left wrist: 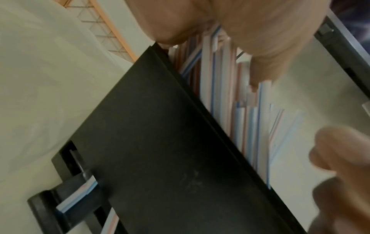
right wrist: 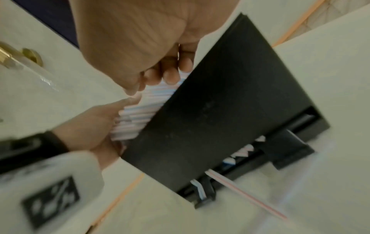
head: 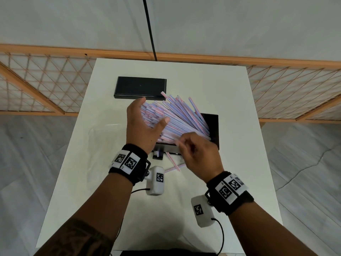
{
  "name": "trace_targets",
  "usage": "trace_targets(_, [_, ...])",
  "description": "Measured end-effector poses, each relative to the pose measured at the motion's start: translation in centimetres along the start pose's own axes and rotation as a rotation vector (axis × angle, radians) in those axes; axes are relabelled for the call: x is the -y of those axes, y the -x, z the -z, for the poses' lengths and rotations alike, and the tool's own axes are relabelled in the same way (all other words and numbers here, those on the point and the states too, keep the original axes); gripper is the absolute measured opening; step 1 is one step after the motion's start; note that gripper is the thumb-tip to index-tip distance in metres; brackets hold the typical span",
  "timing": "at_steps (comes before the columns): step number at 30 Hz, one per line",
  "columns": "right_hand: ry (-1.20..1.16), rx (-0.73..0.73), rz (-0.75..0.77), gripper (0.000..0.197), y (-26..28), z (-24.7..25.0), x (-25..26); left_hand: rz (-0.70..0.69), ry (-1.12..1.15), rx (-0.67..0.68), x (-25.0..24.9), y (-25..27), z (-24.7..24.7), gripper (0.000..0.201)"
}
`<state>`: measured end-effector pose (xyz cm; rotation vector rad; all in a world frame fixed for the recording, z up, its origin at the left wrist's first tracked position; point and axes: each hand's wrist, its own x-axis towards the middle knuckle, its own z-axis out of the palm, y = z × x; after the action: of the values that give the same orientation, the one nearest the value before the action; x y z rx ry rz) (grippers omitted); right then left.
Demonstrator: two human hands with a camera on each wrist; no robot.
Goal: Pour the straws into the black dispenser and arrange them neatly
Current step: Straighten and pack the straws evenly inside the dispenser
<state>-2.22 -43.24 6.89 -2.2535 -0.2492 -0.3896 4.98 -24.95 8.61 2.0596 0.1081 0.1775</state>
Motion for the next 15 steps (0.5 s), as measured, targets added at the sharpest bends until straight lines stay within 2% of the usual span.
trace_targets(2, [0.054,0.010,0.045,0.011,1.1,-0.5,-0.1,0.008,-0.030,-0.019,0.0,-0.5,-0.3,0.078])
trace_targets(6, [0.120,-0.016,0.095,0.023,1.2,-1.1,0.2,0.030,-0.052,-0.026,-0.1,-1.1,-0.8,0.073])
trace_targets(10, [0.321,0.078,0.130,0.036,1.3,-1.6,0.5,0.071,0.003,-0.043,0.0,-1.1,-0.8,0.063])
trace_targets(13, [0.377,0.128,0.063,0.039,2.1,-1.6,1.4,0.071,0.042,-0.039,0.3,-1.0,-0.7,0.059])
trace_targets(15, [0.421,0.252,-0.111,0.037,3.0,-2.1,1.4,0.074,0.073,-0.024,0.4,-1.0,-0.6,0.057])
